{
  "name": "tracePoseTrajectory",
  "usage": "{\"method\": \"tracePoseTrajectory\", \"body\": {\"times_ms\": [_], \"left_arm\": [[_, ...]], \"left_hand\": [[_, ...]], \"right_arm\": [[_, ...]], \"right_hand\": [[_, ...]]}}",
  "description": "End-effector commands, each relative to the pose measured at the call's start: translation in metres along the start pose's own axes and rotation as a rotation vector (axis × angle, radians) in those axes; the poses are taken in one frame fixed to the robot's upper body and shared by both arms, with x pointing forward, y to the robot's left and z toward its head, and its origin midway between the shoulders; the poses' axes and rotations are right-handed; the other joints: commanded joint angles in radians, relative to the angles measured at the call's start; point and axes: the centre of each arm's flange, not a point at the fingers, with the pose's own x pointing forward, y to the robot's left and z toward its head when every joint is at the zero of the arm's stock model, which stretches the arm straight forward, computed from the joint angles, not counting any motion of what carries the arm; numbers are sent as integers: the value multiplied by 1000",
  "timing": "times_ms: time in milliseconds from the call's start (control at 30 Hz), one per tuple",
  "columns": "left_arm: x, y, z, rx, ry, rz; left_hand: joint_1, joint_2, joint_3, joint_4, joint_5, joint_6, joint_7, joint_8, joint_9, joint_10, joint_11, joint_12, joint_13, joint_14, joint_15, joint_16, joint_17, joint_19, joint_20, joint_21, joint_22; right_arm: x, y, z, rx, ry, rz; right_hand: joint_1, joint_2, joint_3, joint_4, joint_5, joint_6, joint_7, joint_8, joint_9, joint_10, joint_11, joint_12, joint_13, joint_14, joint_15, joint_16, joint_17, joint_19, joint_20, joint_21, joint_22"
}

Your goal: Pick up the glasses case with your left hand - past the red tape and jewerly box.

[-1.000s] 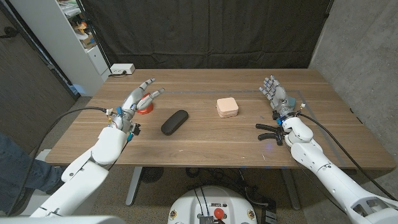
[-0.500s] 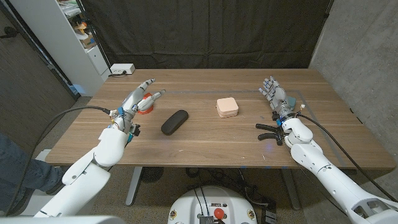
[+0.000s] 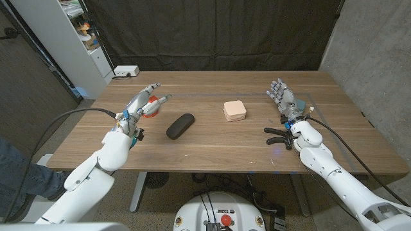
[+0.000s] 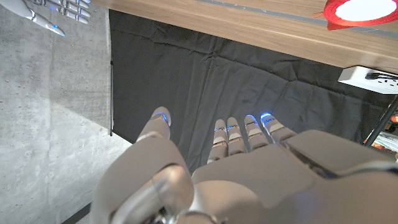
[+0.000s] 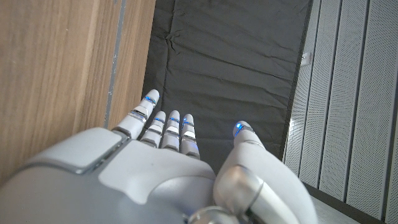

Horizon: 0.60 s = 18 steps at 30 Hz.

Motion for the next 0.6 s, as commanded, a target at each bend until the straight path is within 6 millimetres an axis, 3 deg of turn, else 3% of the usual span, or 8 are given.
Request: {"method": "tracePoseTrajectory", "body": {"times_ms": [33, 600], "left_arm": [[2, 0, 5, 84, 10, -2], [8, -2, 5, 145, 7, -28]], "left_hand": [[13, -4, 0, -6, 6, 24, -6, 13, 6, 20, 1, 9, 2, 12, 0, 10, 2, 3, 12, 2, 5], [23, -14, -3, -9, 9, 22, -8, 6, 7, 38, -10, 13, 2, 31, -10, 13, 2, 9, 18, 3, 5]], "right_arm": [[4, -1, -1, 13, -2, -1], [3, 0, -4, 9, -1, -2]], "right_hand": [[-4, -7, -5, 0, 2, 11, -1, -3, 3, 9, -2, 2, 3, 5, -1, 5, 1, 5, 4, -4, 2], [-5, -5, -6, -1, 2, 12, -1, -4, 3, 10, -1, 1, 3, 7, -1, 5, 0, 7, 4, -5, 2]]}}
